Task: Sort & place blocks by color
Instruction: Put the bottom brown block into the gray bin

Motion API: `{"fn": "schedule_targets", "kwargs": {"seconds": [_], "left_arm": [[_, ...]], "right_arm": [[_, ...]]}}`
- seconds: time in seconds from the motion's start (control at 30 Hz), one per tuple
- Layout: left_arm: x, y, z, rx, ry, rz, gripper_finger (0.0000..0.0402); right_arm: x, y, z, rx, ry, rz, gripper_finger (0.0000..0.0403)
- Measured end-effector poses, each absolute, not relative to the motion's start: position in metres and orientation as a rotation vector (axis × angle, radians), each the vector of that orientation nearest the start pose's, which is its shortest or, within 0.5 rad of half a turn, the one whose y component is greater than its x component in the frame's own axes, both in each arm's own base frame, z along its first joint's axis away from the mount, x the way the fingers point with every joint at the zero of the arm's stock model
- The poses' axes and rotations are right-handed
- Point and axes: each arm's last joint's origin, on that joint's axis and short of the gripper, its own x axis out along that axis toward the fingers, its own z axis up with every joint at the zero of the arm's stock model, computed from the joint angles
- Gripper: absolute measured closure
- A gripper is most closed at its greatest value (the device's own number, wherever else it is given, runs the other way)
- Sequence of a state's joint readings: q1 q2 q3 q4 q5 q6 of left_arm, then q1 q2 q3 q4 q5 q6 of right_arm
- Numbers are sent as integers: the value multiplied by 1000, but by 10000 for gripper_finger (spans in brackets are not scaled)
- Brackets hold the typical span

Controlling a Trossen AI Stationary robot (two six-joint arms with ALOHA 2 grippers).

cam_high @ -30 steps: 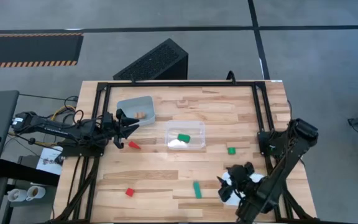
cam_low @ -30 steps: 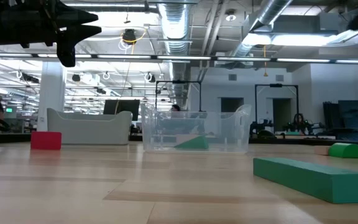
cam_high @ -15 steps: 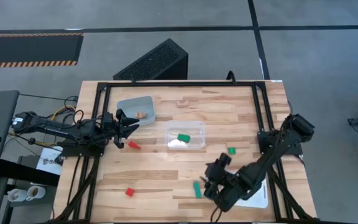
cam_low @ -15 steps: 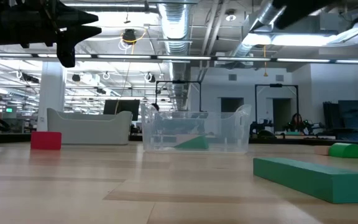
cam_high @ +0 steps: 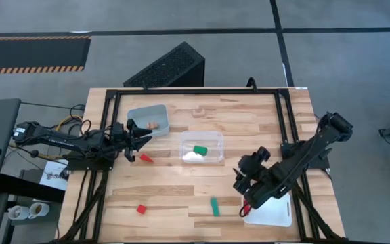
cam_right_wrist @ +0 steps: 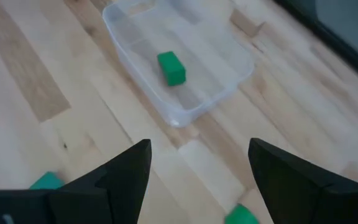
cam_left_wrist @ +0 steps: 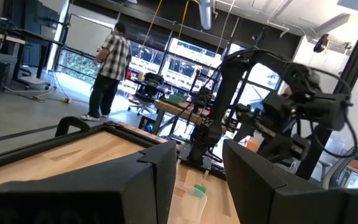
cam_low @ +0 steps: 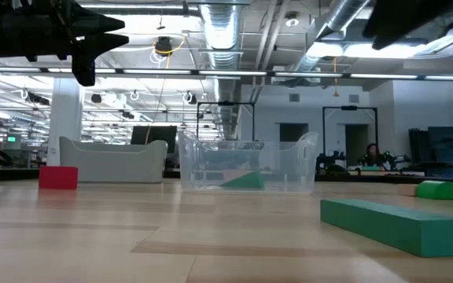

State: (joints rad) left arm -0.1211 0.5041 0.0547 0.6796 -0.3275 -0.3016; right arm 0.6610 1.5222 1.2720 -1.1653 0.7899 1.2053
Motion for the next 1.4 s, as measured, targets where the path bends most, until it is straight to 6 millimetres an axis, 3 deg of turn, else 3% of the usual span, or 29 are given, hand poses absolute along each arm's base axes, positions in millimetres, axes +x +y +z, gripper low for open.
{"fn": "schedule_targets", "kwargs": {"seconds": [0.37,0.73,1.0,1.2,1.4], "left_arm": [[128,-6,200,-351,-254,171,283],[129,-6,199,-351,-249,192,283],[129,-6,199,-351,-248,200,283],[129,-6,198,-348,-237,202,283],[129,-6,197,-334,-224,189,283]], "right_arm": [[189,125,254,302,803,-676,113],[184,97,224,144,1196,-691,113],[177,72,188,155,1544,-608,115],[167,56,171,54,1659,-527,136],[167,39,151,101,1700,-397,153]]}}
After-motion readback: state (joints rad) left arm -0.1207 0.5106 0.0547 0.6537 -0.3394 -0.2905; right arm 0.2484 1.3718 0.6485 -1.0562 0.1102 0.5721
